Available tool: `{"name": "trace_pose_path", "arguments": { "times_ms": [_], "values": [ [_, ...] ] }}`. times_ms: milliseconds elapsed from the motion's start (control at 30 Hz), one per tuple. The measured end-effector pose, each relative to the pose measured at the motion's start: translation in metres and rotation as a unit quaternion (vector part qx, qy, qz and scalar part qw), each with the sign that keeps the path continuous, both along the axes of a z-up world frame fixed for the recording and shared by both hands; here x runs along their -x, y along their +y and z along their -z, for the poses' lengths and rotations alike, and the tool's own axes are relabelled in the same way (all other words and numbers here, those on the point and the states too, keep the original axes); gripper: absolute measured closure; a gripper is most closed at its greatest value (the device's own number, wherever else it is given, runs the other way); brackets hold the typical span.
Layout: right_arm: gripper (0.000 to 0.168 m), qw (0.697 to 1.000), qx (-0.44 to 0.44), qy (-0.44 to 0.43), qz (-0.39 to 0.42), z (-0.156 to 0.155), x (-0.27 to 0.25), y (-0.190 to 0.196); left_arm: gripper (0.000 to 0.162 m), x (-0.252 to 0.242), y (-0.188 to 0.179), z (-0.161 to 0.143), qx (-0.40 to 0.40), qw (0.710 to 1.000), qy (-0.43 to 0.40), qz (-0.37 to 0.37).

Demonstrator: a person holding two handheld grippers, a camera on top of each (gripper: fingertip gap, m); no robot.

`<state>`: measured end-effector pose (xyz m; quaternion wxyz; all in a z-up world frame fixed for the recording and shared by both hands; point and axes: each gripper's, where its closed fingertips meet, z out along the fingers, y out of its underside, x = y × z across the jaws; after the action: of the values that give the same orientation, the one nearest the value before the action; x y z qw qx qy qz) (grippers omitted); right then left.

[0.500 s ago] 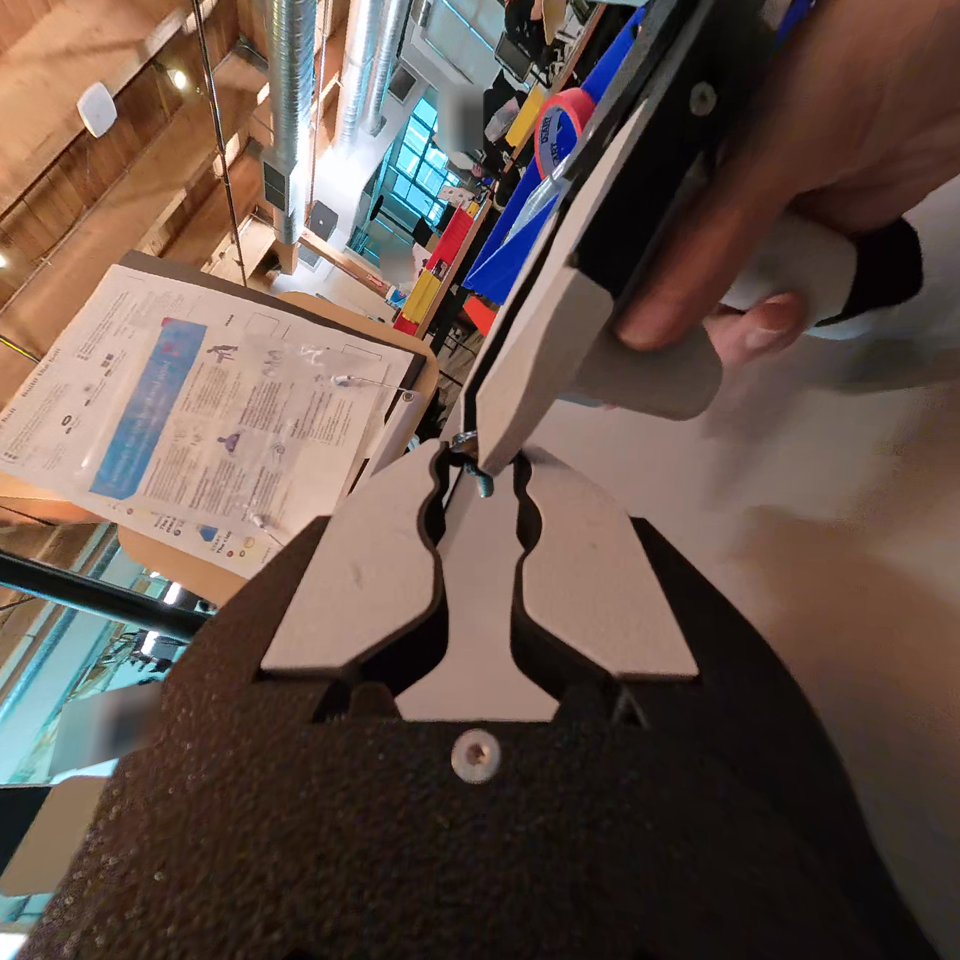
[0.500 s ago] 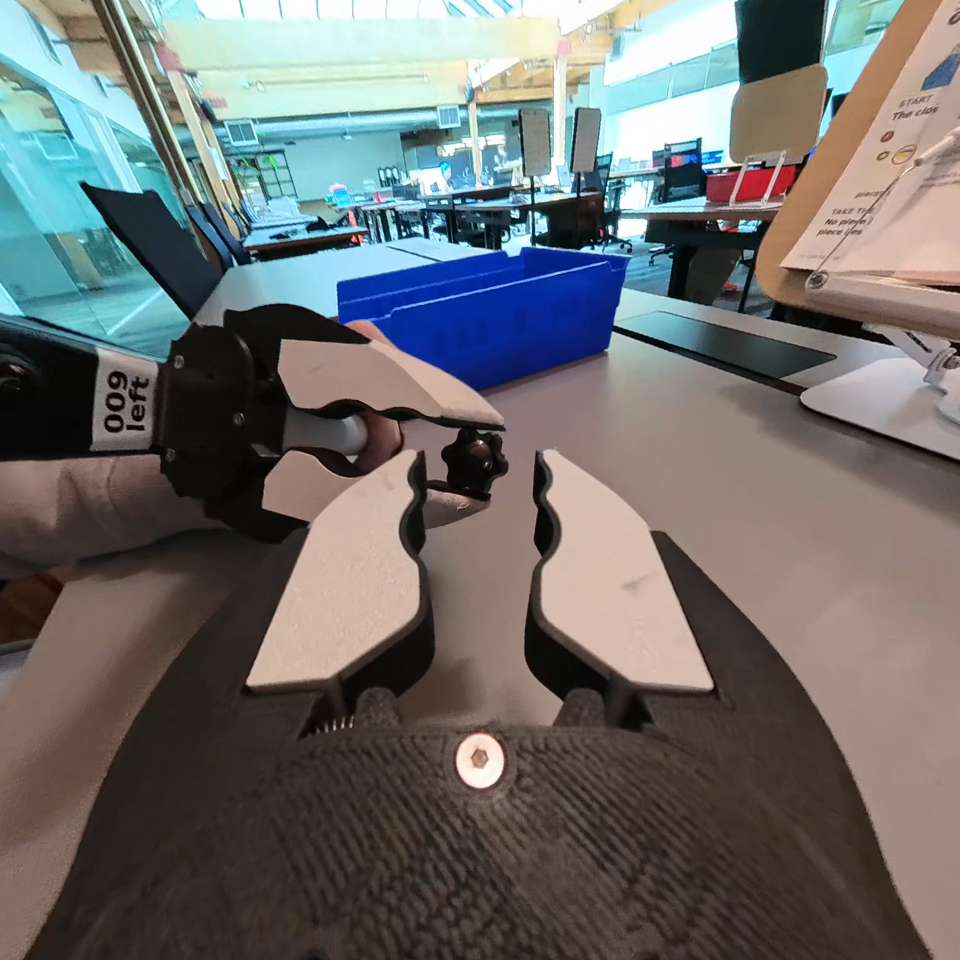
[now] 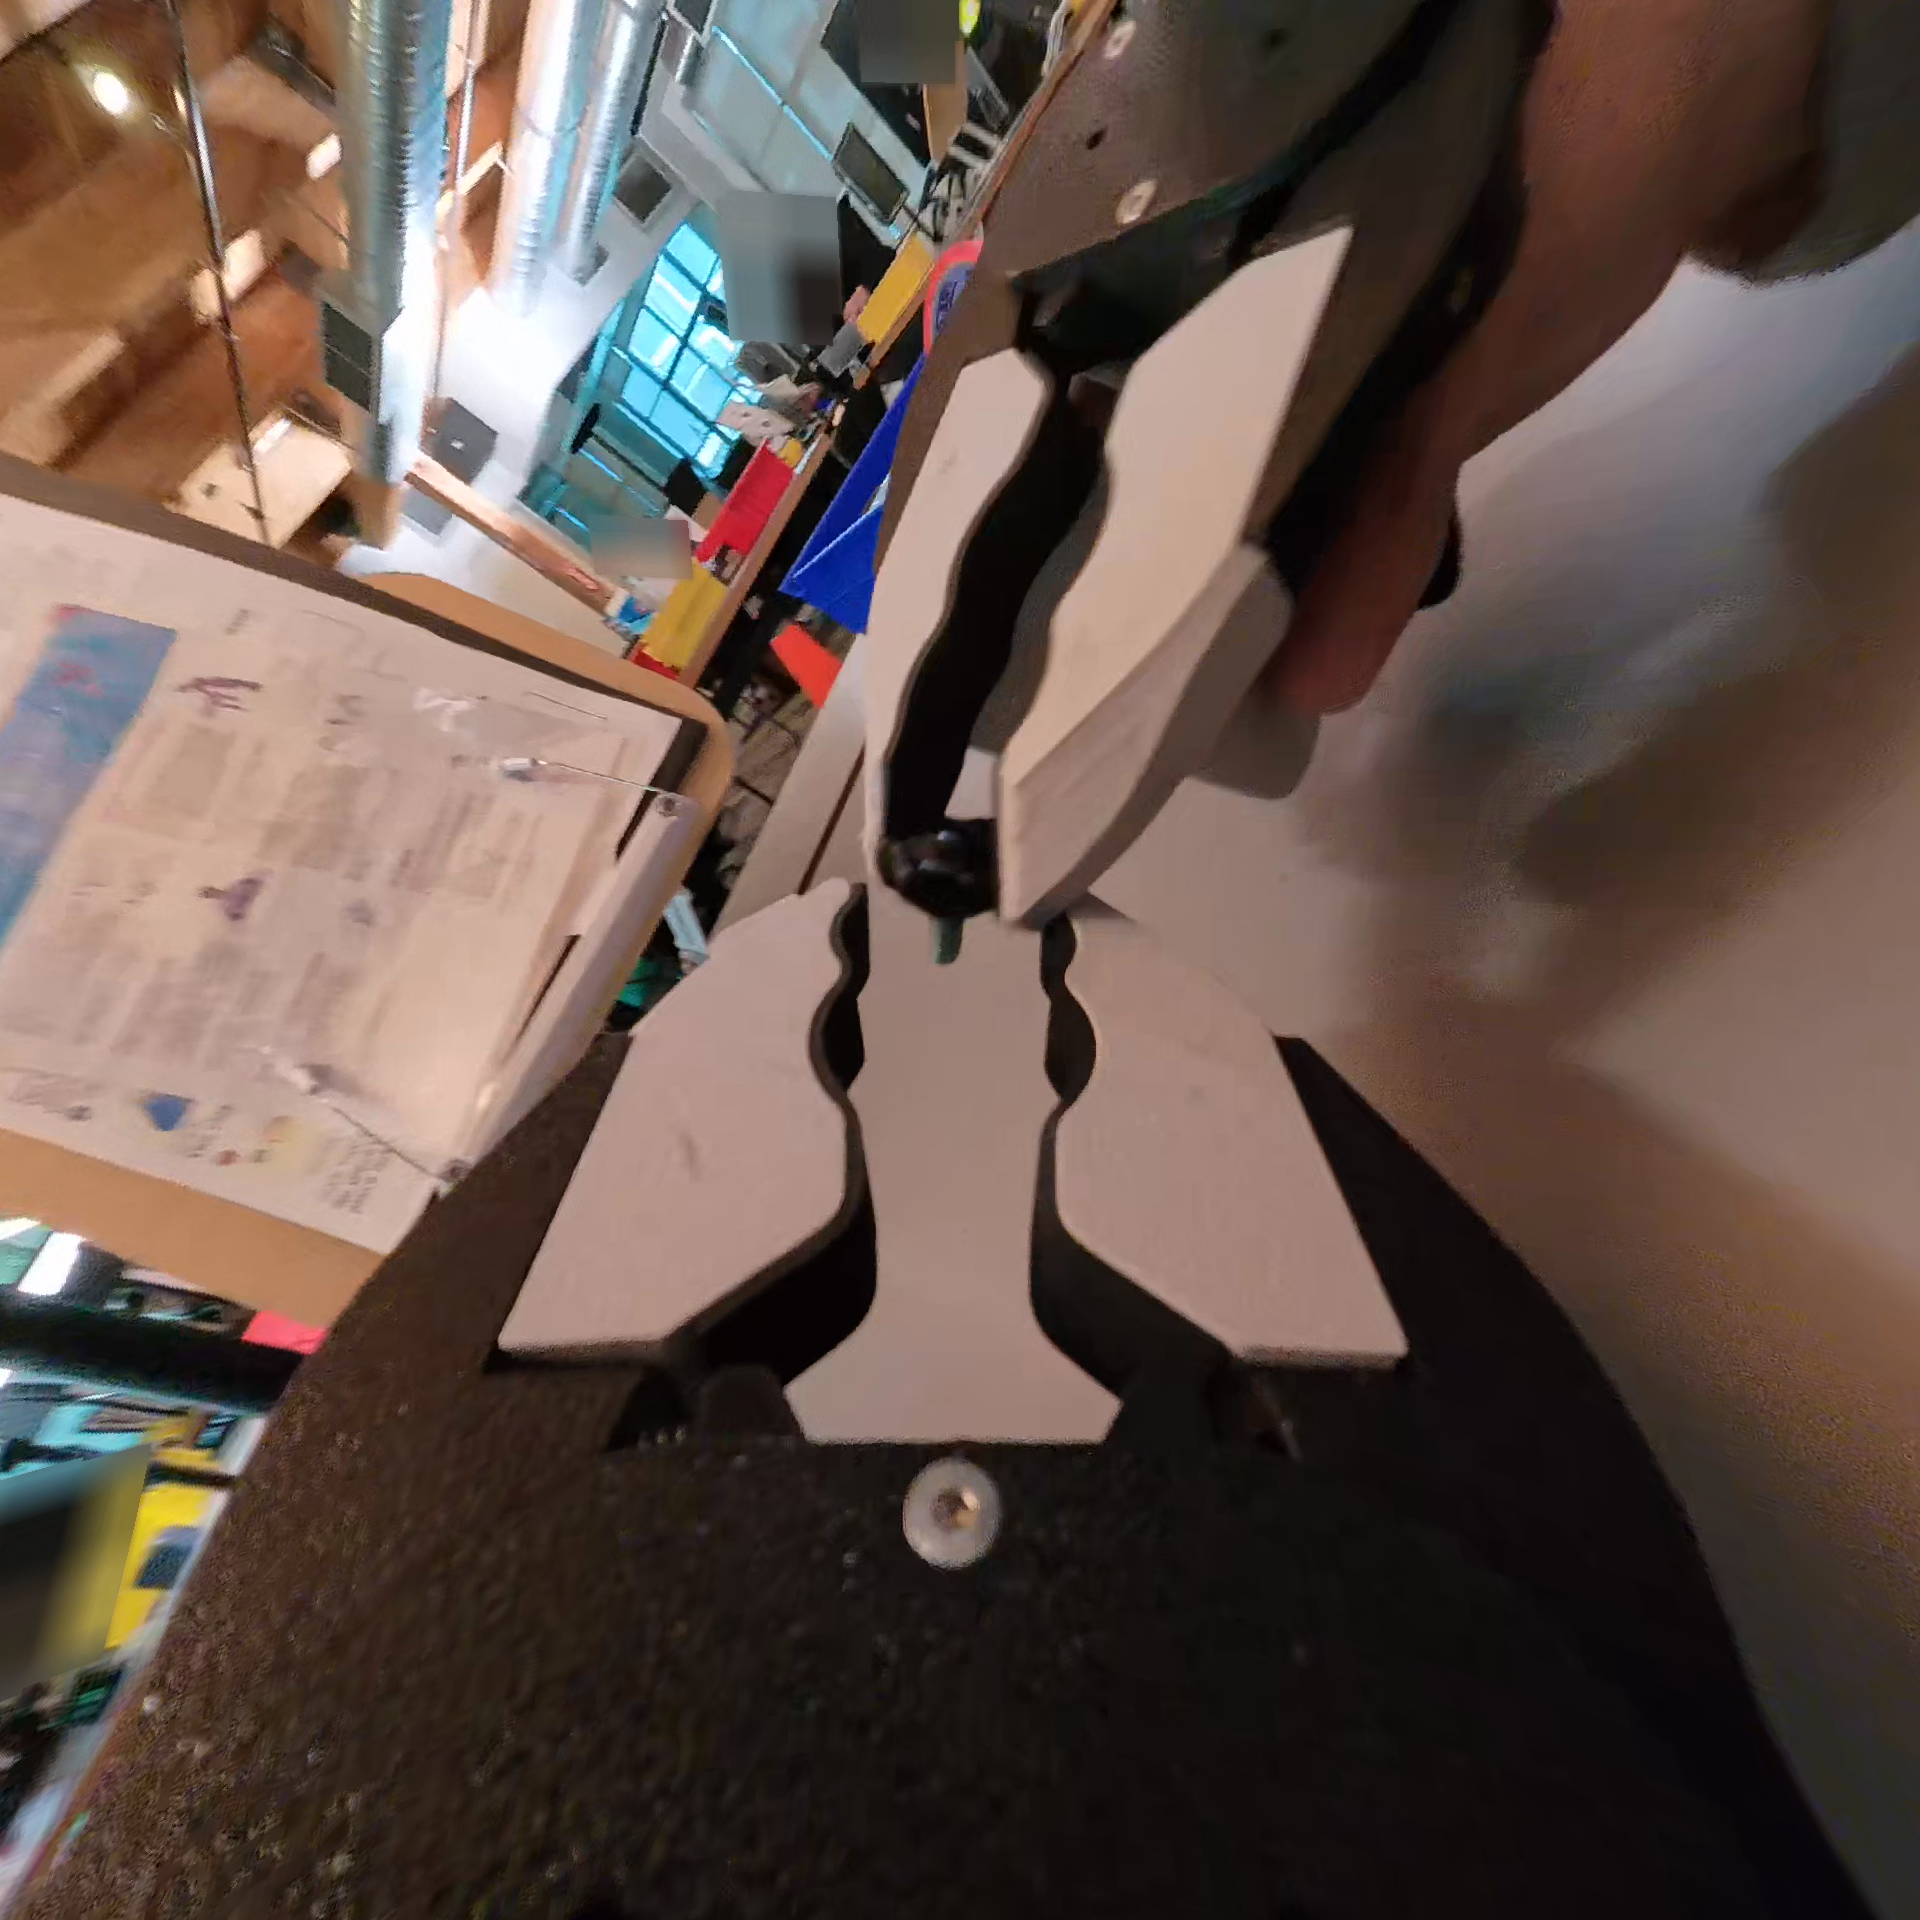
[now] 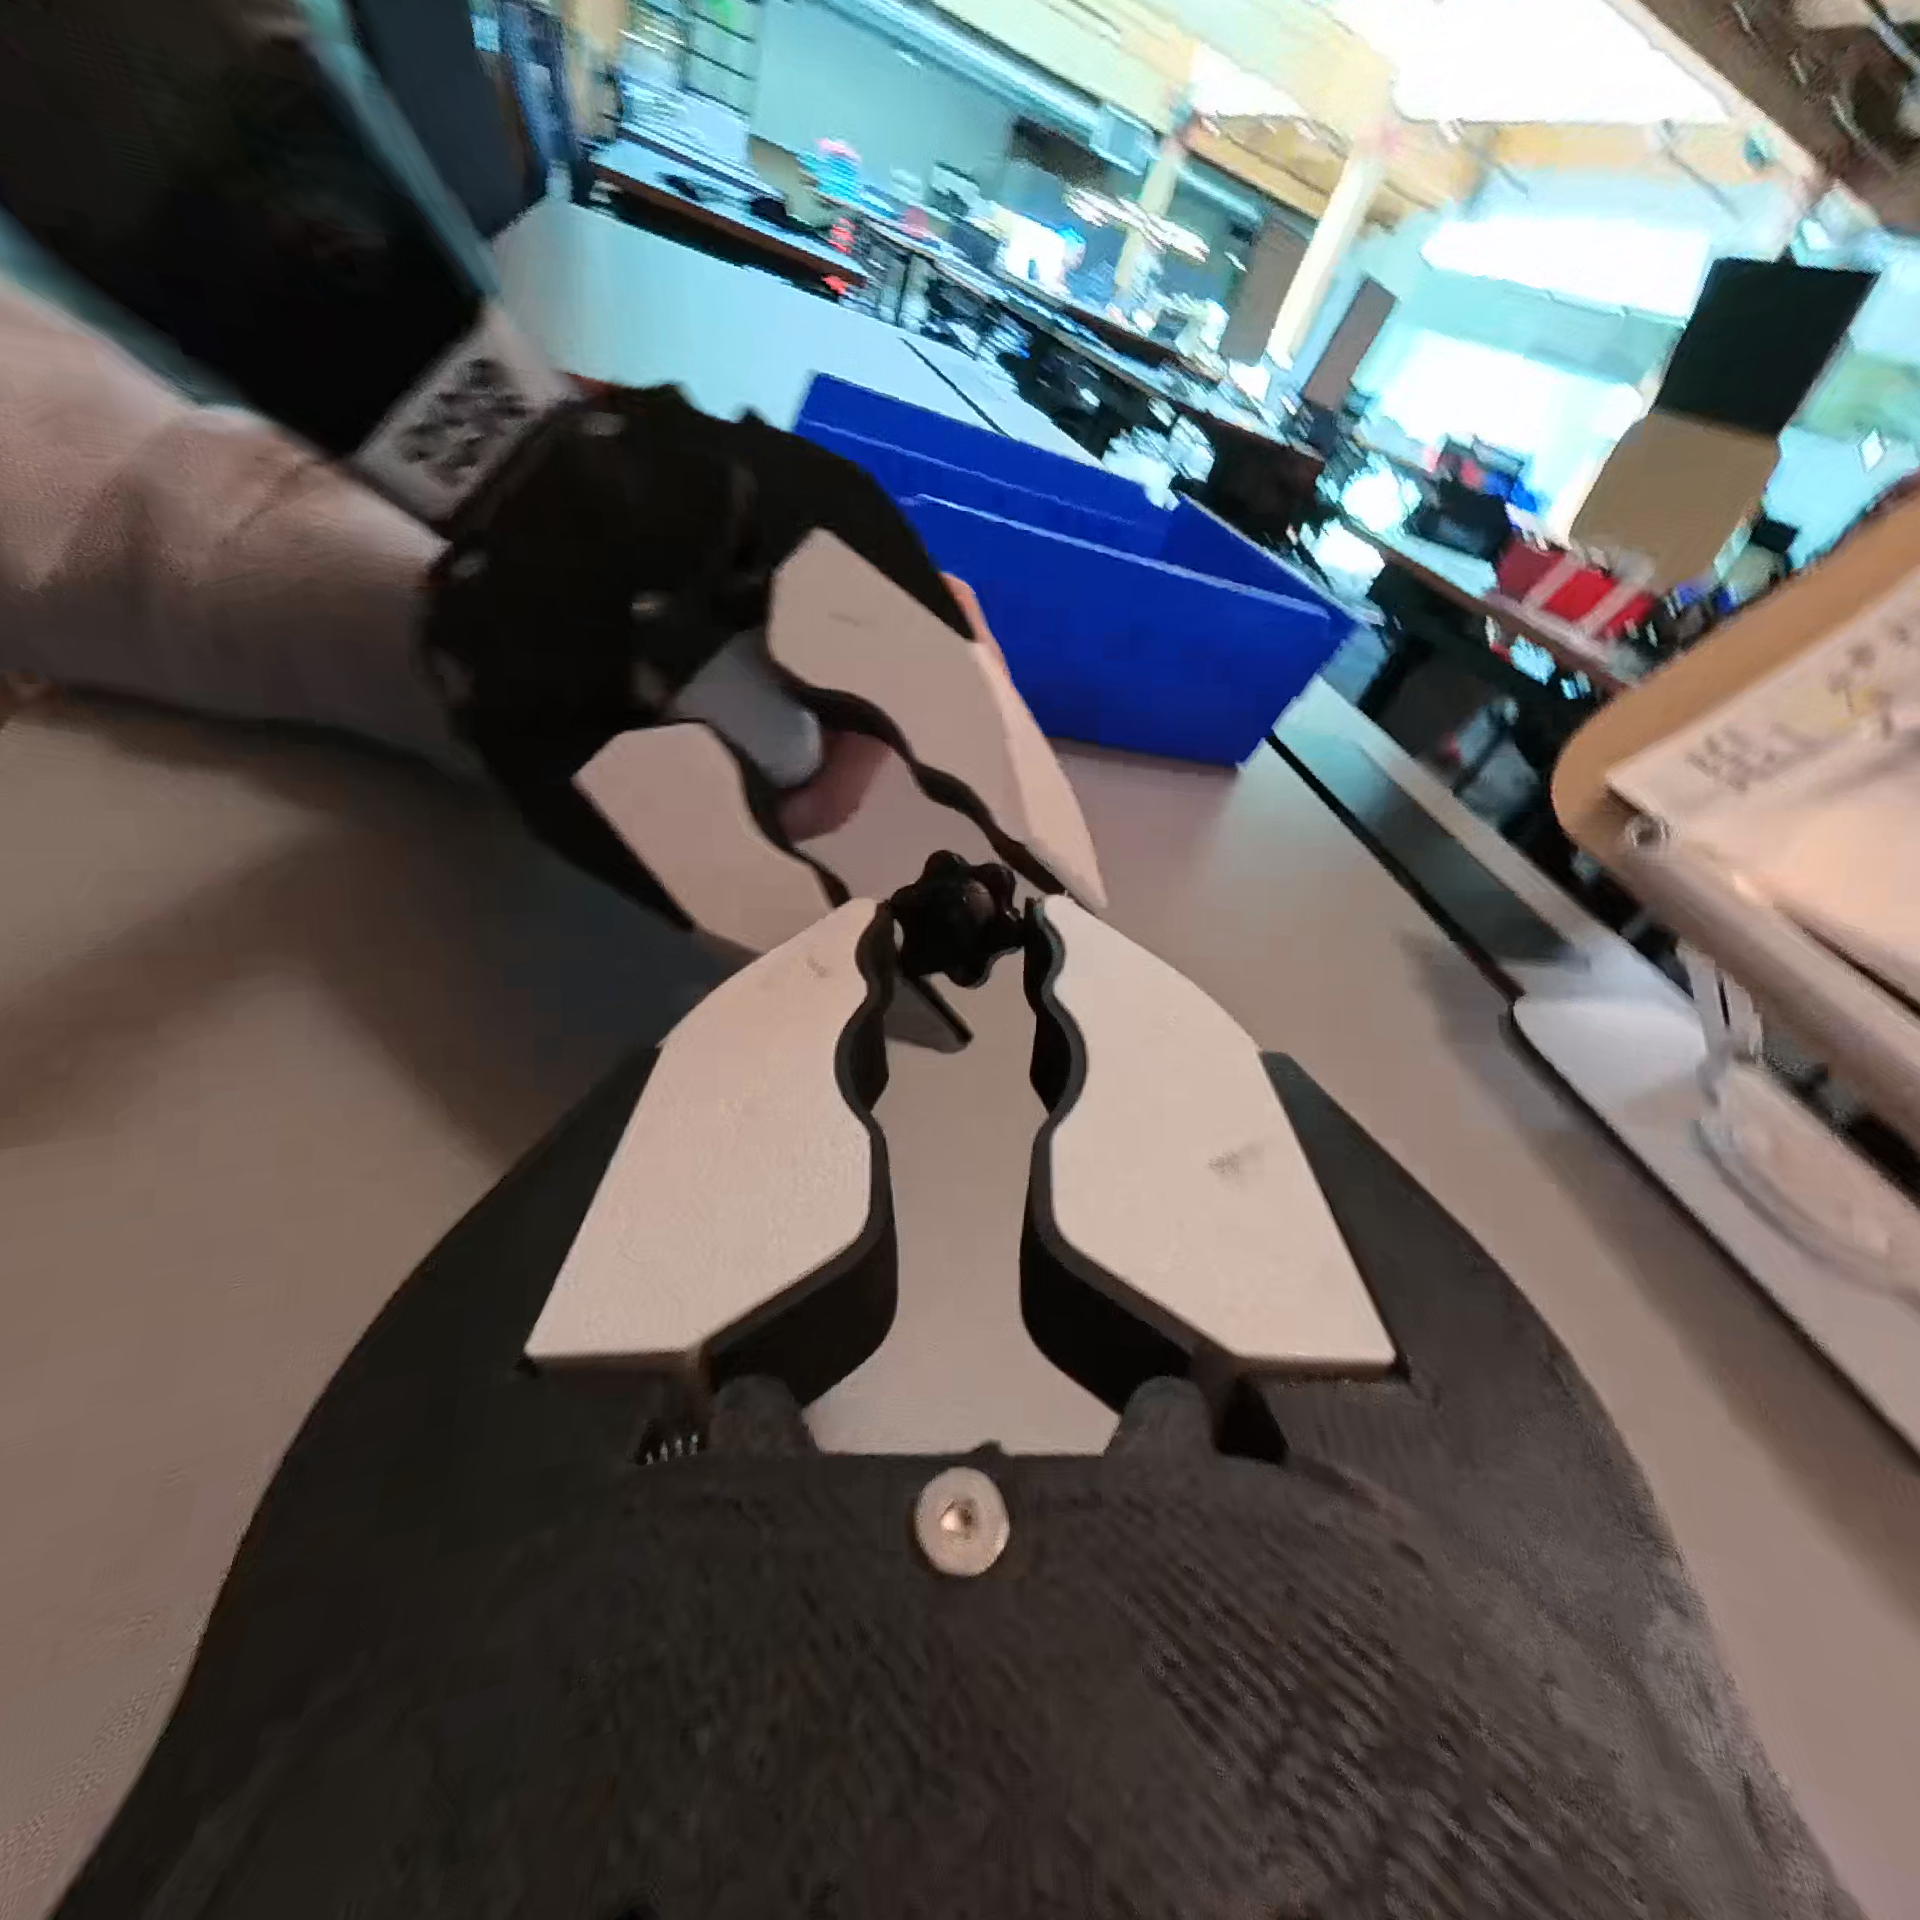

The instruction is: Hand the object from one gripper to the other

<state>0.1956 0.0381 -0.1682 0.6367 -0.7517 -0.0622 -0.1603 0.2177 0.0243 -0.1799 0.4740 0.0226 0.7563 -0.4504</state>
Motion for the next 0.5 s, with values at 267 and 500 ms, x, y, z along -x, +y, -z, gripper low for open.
{"name": "trace_pose_path", "arguments": {
  "times_ms": [267,500],
  "values": [
    [0.144,0.998,-0.011,-0.052,-0.035,-0.0036,0.0046,-0.0097,0.142,0.0006,0.001,0.0038,-0.035,0.999,-0.025,0.002],
    [0.144,0.999,-0.017,-0.037,-0.031,-0.0042,0.0042,-0.0071,0.15,0.0004,0.0017,0.0006,-0.038,0.998,-0.04,-0.007]
  ]
}}
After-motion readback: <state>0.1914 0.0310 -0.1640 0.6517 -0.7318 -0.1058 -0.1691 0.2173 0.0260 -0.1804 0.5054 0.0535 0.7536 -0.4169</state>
